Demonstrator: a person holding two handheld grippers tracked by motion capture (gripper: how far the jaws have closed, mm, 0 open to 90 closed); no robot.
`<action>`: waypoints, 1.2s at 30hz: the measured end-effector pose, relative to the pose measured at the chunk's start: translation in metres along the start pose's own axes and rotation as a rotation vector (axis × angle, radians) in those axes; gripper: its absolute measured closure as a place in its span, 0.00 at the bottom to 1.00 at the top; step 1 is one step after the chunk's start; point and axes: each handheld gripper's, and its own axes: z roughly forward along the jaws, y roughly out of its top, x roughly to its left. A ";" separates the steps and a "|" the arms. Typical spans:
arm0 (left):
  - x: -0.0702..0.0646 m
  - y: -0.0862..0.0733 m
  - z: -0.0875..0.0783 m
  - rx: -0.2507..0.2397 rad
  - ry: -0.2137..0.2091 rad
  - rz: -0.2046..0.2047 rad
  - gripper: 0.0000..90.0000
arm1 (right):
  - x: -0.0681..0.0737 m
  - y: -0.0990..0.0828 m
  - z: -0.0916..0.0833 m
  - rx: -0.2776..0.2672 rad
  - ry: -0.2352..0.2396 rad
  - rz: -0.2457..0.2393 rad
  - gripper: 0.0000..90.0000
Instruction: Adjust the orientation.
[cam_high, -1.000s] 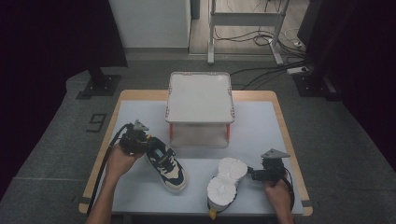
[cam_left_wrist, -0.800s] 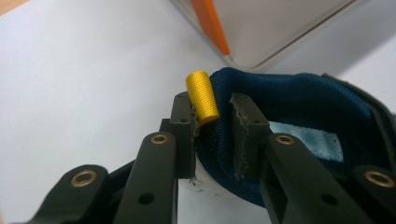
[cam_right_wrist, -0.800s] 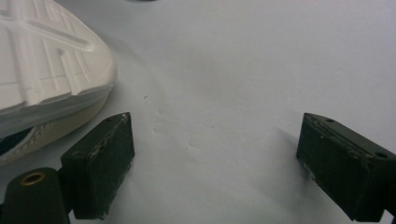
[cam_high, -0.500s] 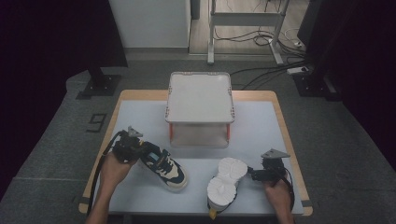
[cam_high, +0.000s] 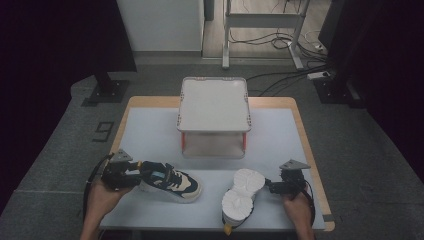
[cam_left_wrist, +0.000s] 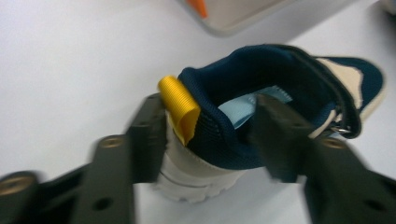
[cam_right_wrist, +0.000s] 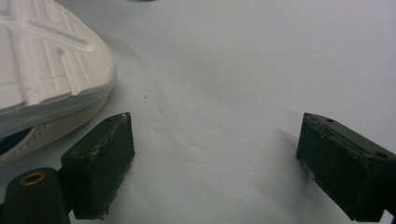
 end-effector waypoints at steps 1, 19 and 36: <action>0.002 -0.001 0.000 -0.006 -0.010 0.015 0.43 | 0.000 0.000 0.000 0.000 0.000 0.000 0.12; 0.006 -0.026 0.019 -0.001 -0.197 0.190 0.23 | 0.000 0.000 0.000 0.000 0.000 0.000 0.11; -0.038 -0.023 0.044 0.030 -0.149 0.352 0.18 | 0.000 0.000 0.000 0.000 0.000 0.000 0.12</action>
